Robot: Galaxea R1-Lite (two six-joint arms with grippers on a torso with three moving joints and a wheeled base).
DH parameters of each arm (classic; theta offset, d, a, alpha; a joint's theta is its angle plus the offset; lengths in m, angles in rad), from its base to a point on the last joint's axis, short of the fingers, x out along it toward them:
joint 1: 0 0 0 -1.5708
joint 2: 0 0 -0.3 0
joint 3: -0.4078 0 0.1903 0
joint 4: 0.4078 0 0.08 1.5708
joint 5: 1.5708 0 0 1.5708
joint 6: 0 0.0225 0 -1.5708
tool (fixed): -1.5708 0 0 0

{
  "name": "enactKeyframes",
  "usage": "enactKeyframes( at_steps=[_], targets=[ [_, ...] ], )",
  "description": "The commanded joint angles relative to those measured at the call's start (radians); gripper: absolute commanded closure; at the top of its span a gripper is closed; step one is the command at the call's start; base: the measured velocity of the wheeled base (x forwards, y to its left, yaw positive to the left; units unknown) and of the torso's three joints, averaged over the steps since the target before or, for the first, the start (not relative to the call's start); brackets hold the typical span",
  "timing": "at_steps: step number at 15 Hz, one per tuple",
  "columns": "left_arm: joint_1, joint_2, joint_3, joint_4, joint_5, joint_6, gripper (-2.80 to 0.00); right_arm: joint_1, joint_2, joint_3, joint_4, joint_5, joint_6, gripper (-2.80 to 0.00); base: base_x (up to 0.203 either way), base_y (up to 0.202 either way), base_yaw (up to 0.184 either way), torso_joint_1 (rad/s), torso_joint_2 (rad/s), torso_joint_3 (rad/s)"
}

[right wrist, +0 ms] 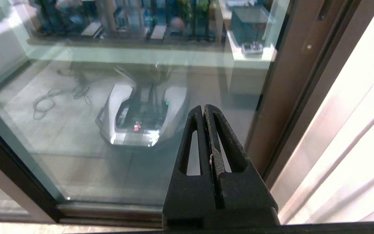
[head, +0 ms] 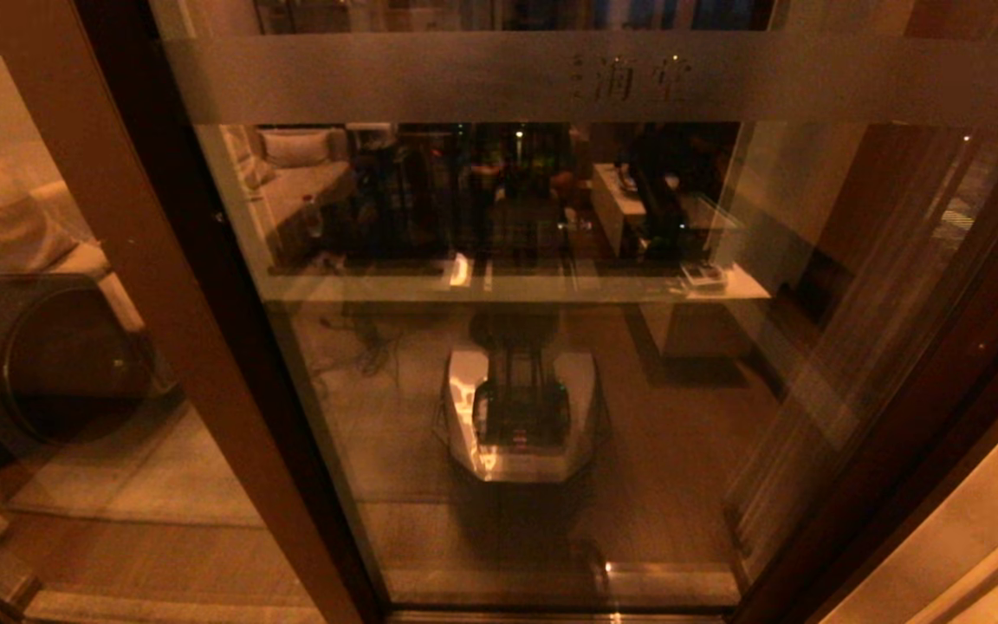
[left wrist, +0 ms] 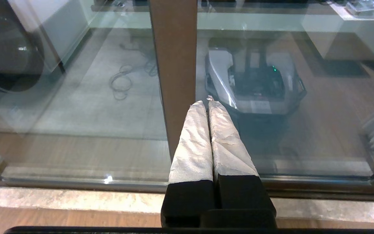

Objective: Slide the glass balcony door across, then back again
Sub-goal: Open the slid door

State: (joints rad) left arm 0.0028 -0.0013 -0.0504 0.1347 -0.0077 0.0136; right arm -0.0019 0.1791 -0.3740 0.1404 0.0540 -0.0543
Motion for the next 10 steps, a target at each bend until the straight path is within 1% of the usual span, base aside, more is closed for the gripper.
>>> enactKeyframes(
  at_steps=[1,3,7,9,10],
  targets=[
    [0.000,0.001,0.000,0.000,0.000,0.000,0.00,-0.004,0.167,-0.060,0.001,-0.010,0.002,0.00,0.000,0.000,0.000,0.000,0.00,0.000],
    [0.000,0.001,0.000,0.000,0.000,0.000,0.00,-0.014,0.286,-0.119,0.001,-0.071,0.001,0.00,0.000,0.000,0.000,0.000,0.00,0.000],
    [0.000,0.001,0.000,0.000,0.000,0.000,0.00,-0.023,0.514,-0.305,0.020,-0.181,0.003,0.00,0.000,0.000,0.000,0.000,0.00,0.000],
    [0.000,0.001,0.000,0.000,0.000,0.000,0.00,-0.031,0.615,-0.423,0.067,-0.206,0.004,0.00,0.000,0.000,0.000,0.000,0.00,0.000],
    [0.000,0.001,0.000,0.000,0.000,0.000,0.00,-0.036,0.643,-0.452,0.091,-0.211,0.005,0.00,0.000,0.000,0.000,0.000,0.00,0.000]
  ],
)
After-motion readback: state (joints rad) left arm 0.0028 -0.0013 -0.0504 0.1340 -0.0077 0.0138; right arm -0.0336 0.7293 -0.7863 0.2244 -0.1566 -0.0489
